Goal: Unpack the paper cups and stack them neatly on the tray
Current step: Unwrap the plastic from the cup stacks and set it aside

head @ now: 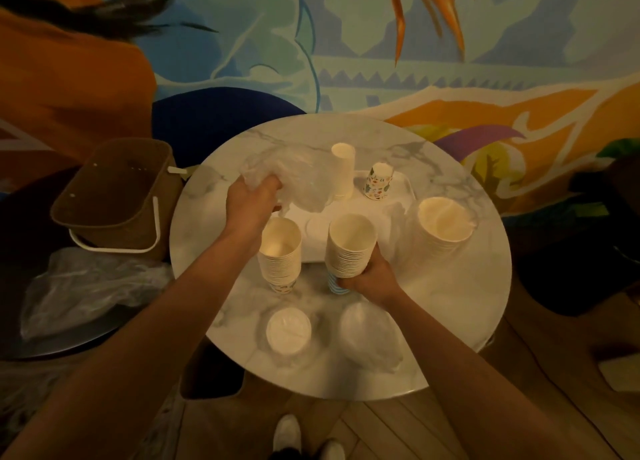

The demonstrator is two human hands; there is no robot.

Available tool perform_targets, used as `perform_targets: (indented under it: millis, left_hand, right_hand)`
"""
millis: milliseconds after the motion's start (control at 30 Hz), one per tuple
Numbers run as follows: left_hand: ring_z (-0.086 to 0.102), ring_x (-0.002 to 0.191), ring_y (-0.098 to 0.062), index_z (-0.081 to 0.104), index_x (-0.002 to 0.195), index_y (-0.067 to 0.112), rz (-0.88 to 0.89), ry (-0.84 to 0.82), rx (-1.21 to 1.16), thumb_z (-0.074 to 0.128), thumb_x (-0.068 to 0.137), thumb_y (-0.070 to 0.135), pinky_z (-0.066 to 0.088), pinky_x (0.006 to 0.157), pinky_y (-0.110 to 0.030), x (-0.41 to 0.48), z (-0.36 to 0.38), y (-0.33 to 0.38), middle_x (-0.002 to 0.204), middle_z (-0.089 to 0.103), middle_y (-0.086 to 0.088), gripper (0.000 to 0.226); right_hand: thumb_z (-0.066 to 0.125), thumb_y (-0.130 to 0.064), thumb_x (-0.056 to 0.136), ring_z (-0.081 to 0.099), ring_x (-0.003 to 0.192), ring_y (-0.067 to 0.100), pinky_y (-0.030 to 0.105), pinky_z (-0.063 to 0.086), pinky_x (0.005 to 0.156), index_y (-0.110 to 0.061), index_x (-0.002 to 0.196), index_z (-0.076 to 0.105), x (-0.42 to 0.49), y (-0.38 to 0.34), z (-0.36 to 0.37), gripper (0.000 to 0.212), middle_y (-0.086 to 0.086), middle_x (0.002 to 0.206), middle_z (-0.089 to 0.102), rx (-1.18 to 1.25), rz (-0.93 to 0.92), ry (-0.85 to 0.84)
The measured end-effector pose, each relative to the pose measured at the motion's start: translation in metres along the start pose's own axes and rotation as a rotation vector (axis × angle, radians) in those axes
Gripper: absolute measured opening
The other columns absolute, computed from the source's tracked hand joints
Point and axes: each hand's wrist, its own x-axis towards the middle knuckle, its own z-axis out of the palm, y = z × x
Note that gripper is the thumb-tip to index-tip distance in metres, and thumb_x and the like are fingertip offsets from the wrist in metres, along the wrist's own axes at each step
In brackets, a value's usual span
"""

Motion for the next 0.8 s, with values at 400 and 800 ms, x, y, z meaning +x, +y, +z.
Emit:
perform_targets:
  millis: [400, 800]
  left_hand:
    - [0.064, 0.092, -0.01, 0.061, 0.119, 0.016, 0.014, 0.019, 0.01, 0.06, 0.085, 0.017, 0.049, 0.06, -0.018, -0.006, -0.005, -0.009, 0.107, 0.068, 0.002, 0.034]
    - [0.058, 0.108, -0.019, 0.048, 0.13, 0.023, 0.043, -0.082, 0.024, 0.058, 0.081, 0.002, 0.052, 0.086, -0.035, -0.03, -0.051, -0.009, 0.123, 0.059, -0.003, 0.055]
  right_hand:
    - [0.094, -0.024, 0.044, 0.041, 0.123, 0.01, 0.025, 0.036, 0.102, -0.021, 0.137, 0.032, -0.006, -0.044, -0.02, 0.113, -0.003, 0.135, 0.042, -0.078, -0.229, 0.042]
    - [0.072, -0.04, 0.078, 0.032, 0.133, 0.008, 0.021, 0.027, 0.103, -0.02, 0.143, 0.029, -0.022, -0.155, 0.029, 0.081, -0.001, 0.147, 0.035, -0.106, -0.442, -0.118]
